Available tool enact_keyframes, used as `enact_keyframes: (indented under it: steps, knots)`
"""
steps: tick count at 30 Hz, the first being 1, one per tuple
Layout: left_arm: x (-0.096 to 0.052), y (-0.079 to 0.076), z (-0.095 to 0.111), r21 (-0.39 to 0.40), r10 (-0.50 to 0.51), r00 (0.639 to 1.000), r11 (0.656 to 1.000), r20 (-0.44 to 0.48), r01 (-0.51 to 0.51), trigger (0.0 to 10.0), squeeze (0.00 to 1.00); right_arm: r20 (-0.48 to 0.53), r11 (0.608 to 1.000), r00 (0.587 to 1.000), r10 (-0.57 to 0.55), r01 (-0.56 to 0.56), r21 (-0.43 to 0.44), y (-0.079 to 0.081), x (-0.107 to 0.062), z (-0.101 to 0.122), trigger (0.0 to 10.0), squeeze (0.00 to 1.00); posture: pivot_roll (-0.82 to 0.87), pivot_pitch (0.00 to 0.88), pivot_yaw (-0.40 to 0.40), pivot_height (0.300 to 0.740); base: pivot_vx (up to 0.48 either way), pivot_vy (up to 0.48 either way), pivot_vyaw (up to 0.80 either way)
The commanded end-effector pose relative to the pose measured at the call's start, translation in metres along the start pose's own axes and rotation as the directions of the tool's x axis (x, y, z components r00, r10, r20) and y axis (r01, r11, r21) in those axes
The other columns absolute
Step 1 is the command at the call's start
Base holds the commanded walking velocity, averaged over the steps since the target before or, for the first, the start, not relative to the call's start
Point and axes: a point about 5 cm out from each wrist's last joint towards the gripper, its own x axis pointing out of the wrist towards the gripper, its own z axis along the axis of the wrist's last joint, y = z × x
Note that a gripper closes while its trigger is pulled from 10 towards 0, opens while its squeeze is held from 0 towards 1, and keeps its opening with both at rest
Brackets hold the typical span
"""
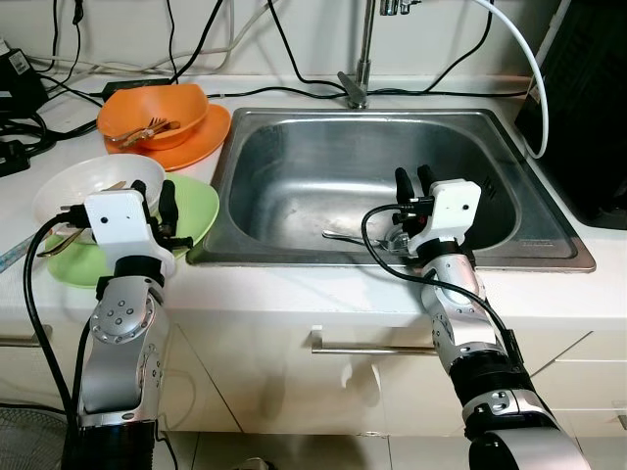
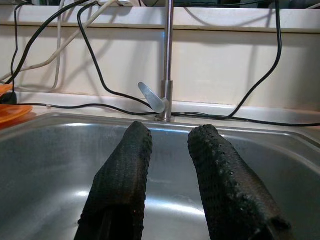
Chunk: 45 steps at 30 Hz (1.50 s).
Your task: Kitchen organization
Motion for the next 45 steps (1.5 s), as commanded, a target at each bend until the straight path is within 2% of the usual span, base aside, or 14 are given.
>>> enact_keyframes:
  steps: [1,8,24,28,29,45]
  knots:
    - [0.001,-0.001,0.006,0.015,-0.01,0.999,1.0,0.031,0.01,10.0,0.0,-0.053,1.0,0.998,-0.017,0.018,0.014,-0.002,-0.007,-0.012,10.0,0.0,0.19,0.031,0.073,0.74,0.0,0.0,0.0]
    - [-0.003,0.004,0.013,0.034,0.007,0.998,0.999,0.057,-0.009,10.0,0.0,-0.055,1.0,0.998,-0.013,0.014,0.016,-0.001,-0.007,-0.012,10.0,0.0,0.2,0.028,0.068,0.74,0.0,0.0,0.0]
    - [-0.013,0.008,0.0,0.06,0.029,1.0,0.998,0.012,-0.029,10.0,0.0,-0.059,1.0,0.998,-0.013,0.013,0.012,-0.004,-0.007,-0.012,10.0,0.0,0.2,0.043,0.062,0.74,0.0,0.0,0.0]
    - [-0.012,0.003,-0.005,0.043,0.001,1.0,0.999,-0.021,0.0,10.0,0.0,-0.058,1.0,0.998,-0.013,0.013,0.012,-0.004,-0.006,-0.012,10.0,0.0,0.19,0.041,0.064,0.74,0.0,0.0,0.0]
    - [-0.012,0.002,-0.006,0.016,0.001,1.0,1.0,-0.028,-0.001,10.0,0.0,-0.057,1.0,0.998,-0.013,0.014,0.013,-0.003,-0.006,-0.012,10.0,0.0,0.19,0.041,0.062,0.74,0.0,0.0,0.0]
    - [-0.009,0.0,-0.008,-0.021,-0.006,0.999,1.0,-0.048,0.005,10.0,0.0,-0.056,1.0,0.998,-0.008,0.009,0.013,-0.002,-0.006,-0.012,10.0,0.0,0.19,0.023,0.068,0.74,0.0,0.0,0.0]
